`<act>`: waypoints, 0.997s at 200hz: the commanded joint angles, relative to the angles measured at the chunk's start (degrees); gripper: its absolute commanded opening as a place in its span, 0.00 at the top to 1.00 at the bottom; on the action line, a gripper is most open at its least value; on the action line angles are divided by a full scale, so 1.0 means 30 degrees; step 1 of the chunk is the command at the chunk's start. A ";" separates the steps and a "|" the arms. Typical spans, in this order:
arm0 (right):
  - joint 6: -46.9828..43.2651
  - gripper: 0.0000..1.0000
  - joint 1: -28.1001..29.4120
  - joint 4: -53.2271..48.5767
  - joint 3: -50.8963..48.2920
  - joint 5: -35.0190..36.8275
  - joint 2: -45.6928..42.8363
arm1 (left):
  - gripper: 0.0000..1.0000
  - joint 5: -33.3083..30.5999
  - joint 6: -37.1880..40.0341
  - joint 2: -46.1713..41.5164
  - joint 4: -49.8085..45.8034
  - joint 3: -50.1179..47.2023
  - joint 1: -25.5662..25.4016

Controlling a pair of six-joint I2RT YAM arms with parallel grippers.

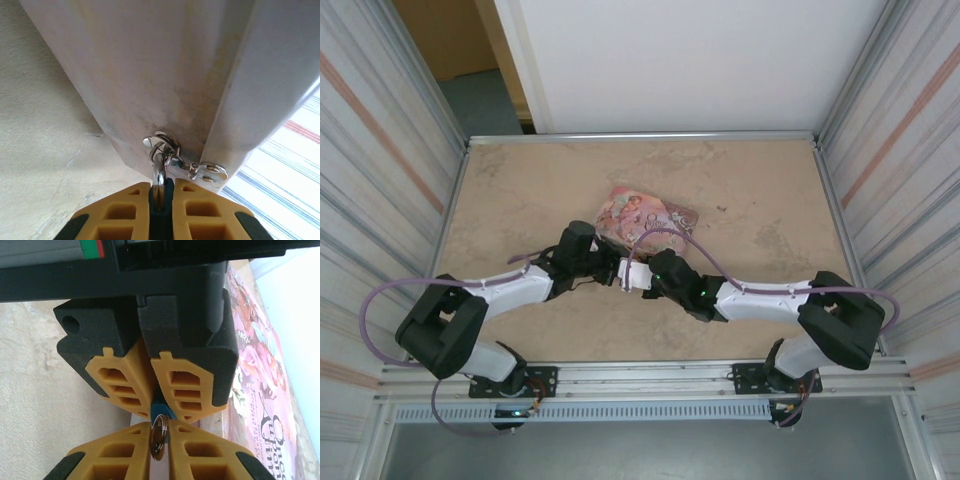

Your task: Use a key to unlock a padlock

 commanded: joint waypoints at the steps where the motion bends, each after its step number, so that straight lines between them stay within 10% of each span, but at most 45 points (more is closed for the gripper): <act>1: 0.0214 0.88 0.0135 0.0516 0.0605 0.0472 0.0275 | 1.00 0.0596 -0.0223 -0.0065 0.1219 0.0374 -0.0137; 199: 0.8580 1.00 -0.0352 0.0744 0.0517 0.0468 0.0286 | 1.00 0.0384 -0.0356 -0.0123 0.1525 -0.0032 -0.0301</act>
